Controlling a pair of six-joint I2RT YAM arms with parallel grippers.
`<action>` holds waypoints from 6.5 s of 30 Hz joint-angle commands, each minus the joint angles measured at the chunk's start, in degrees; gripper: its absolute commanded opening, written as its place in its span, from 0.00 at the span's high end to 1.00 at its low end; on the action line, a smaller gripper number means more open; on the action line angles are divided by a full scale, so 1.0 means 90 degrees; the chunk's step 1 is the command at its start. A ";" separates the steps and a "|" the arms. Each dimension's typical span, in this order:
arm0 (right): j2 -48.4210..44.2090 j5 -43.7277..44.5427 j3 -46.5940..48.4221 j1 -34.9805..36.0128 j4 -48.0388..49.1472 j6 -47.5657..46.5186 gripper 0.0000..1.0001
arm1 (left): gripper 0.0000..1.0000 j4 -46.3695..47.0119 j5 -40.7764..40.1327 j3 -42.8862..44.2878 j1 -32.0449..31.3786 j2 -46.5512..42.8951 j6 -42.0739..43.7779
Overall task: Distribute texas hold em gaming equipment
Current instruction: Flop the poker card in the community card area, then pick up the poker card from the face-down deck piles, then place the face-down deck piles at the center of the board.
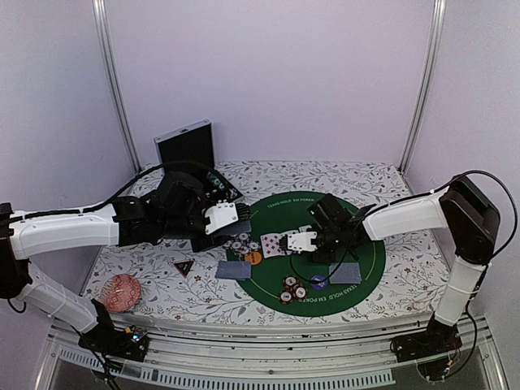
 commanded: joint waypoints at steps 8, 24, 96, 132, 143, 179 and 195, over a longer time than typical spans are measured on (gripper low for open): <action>-0.2330 -0.2735 -0.0280 0.0085 0.1452 0.2788 0.01 | 0.48 0.0160 0.0118 0.0006 -0.0056 -0.0161 0.0012; -0.0733 -0.4929 0.0686 -0.0039 0.3526 0.8748 0.07 | 0.48 0.0160 0.0132 0.0021 -0.0071 -0.0183 0.0001; -0.0709 -0.4447 0.1808 0.0258 0.0952 0.7769 0.98 | 0.50 0.0150 0.0029 0.0001 -0.0086 -0.0134 0.0030; -0.3174 -0.2182 -0.0434 -0.1290 0.0789 0.8795 0.98 | 0.50 0.0145 -0.0019 -0.0002 -0.0092 -0.0184 0.0030; -0.3392 -0.1873 -0.1253 -0.1723 0.1330 0.9277 0.98 | 0.50 0.0146 0.0023 -0.0001 -0.0097 -0.0183 0.0028; -0.3189 -0.3278 -0.0679 -0.0555 0.0449 0.8360 0.98 | 0.49 -0.0062 0.1869 -0.1288 -0.1276 0.1726 -0.0583; -0.3277 -0.3254 -0.0692 -0.0526 0.0388 0.8262 0.98 | 0.23 -0.0282 0.1560 -0.1317 -0.1277 0.2102 -0.0636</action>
